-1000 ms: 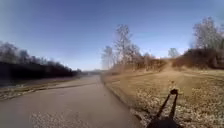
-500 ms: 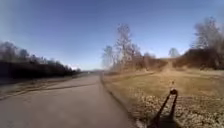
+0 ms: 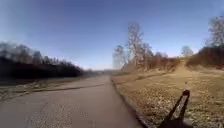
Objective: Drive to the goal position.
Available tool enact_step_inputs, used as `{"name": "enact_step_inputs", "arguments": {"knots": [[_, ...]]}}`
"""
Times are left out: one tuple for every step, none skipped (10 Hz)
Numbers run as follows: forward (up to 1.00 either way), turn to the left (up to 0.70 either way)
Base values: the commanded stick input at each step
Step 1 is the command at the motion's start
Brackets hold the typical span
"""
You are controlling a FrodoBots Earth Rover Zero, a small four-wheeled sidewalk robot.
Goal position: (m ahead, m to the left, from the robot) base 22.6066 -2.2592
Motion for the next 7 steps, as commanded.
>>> {"name": "enact_step_inputs", "arguments": {"knots": [[0.85,0.00],[0.85,0.00],[0.85,0.00],[0.85,0.00],[0.85,0.00],[0.85,0.00],[0.85,0.00]]}}
